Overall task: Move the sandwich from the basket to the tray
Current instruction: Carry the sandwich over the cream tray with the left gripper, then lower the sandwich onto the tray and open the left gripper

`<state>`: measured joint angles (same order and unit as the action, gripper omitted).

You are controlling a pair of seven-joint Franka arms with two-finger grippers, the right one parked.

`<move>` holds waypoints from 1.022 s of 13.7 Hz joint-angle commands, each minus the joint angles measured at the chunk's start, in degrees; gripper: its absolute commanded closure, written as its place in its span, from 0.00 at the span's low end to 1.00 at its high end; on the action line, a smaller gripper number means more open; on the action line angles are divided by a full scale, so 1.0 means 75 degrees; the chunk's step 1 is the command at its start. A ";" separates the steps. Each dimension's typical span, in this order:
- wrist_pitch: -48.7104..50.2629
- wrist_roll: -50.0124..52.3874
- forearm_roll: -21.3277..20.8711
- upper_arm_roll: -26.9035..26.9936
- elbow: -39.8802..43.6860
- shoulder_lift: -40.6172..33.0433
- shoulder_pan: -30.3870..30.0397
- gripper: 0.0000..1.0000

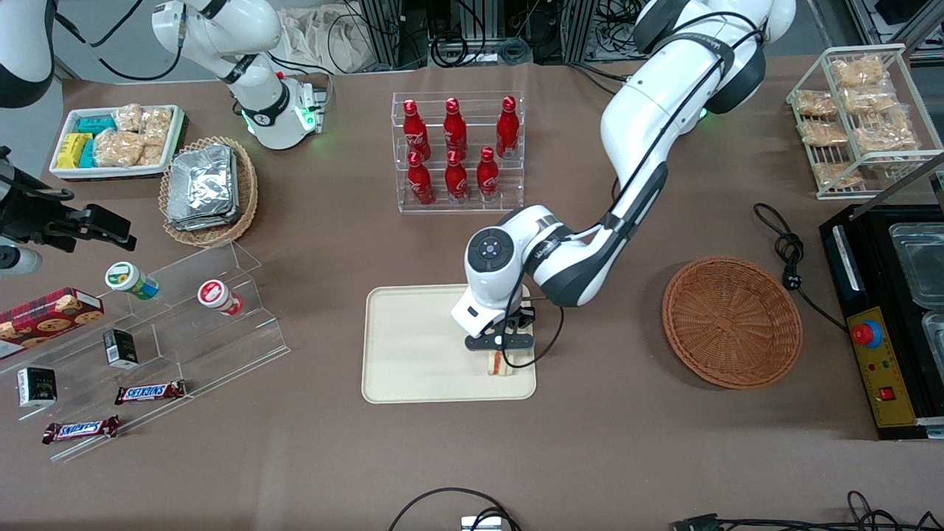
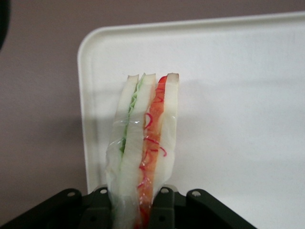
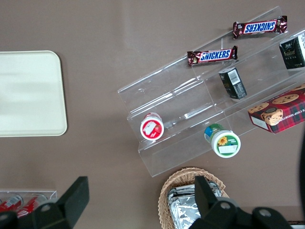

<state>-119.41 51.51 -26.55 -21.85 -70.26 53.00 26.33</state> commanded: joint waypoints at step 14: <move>-0.0356 0.1181 -0.0152 0.0172 0.0168 0.0258 0.0262 0.00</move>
<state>-121.72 57.41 -26.81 -20.92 -70.25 54.27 27.70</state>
